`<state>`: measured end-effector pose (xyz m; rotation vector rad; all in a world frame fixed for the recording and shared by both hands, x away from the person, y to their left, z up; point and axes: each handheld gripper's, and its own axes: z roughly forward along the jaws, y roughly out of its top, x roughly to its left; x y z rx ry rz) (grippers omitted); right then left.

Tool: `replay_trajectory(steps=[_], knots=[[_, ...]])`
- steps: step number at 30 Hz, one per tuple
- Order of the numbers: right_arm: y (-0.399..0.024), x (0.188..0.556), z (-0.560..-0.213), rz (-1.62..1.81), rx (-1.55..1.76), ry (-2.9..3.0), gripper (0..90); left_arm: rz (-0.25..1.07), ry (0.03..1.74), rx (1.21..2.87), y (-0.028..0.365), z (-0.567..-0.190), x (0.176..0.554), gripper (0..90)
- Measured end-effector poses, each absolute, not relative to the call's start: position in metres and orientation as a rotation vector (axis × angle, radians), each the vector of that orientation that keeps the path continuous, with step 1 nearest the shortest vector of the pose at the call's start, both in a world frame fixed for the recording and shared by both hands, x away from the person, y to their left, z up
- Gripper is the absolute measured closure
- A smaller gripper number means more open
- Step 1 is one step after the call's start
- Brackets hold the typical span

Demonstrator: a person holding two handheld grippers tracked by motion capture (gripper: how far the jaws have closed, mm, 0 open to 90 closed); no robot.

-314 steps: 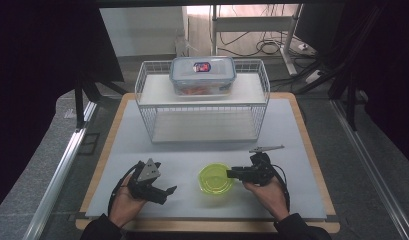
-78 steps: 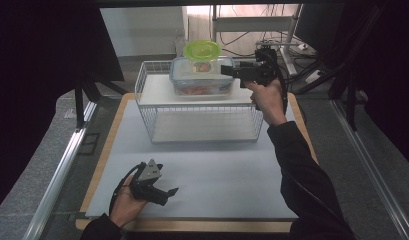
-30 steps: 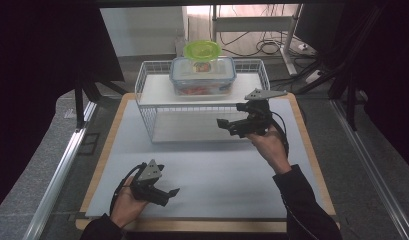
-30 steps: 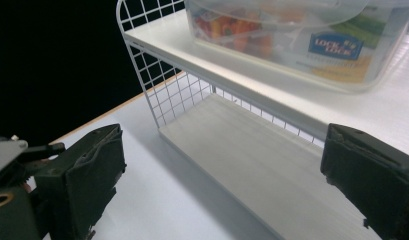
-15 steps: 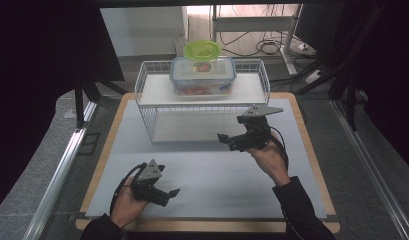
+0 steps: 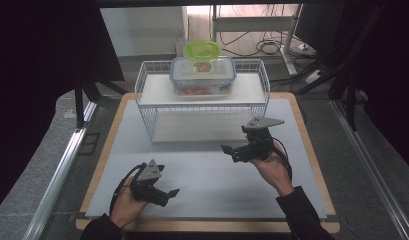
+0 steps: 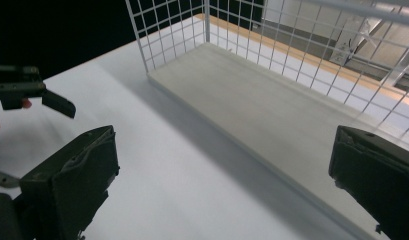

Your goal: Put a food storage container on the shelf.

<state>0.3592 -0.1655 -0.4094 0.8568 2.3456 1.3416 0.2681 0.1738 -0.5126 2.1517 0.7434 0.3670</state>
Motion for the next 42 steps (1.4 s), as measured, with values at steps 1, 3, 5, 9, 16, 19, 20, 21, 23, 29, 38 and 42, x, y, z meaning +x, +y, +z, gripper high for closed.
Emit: replay_trajectory(steps=[1,3,5,9,16,19,20,21,23,29,38,42], knots=[[-0.167,0.358,-0.411,1.338,0.857,2.348,0.0,0.368,0.743,2.152,0.174,-0.513,0.268,3.6],[-0.169,0.355,-0.413,1.342,0.87,2.341,0.0,0.368,0.745,2.151,0.174,-0.513,0.268,3.6],[-0.172,0.352,-0.415,1.345,0.883,2.33,0.0,0.372,0.745,2.152,0.174,-0.513,0.268,3.7],[-0.178,0.345,-0.416,1.335,0.89,2.309,0.0,0.377,0.749,2.146,0.175,-0.513,0.268,3.6],[-0.187,0.335,-0.422,1.28,0.859,2.289,0.0,0.38,0.749,2.145,0.175,-0.513,0.268,3.6],[-0.193,0.333,-0.428,1.252,0.863,2.283,0.0,0.381,0.749,2.147,0.175,-0.513,0.269,3.6],[-0.194,0.333,-0.429,1.249,0.865,2.284,0.0,0.38,0.75,2.147,0.175,-0.513,0.268,3.6],[-0.196,0.332,-0.431,1.243,0.87,2.282,0.0,0.38,0.75,2.148,0.175,-0.514,0.269,3.6],[-0.2,0.331,-0.434,1.239,0.879,2.272,0.0,0.384,0.749,2.15,0.175,-0.514,0.269,3.6],[-0.213,0.326,-0.444,1.228,0.926,2.254,0.0,0.395,0.752,2.15,0.175,-0.514,0.269,3.2],[-0.234,0.317,-0.463,1.152,0.987,2.23,0.0,0.405,0.762,2.136,0.177,-0.514,0.269,2.5],[-0.241,0.313,-0.471,1.123,0.997,2.228,0.0,0.409,0.758,2.144,0.177,-0.515,0.27,2.5]])
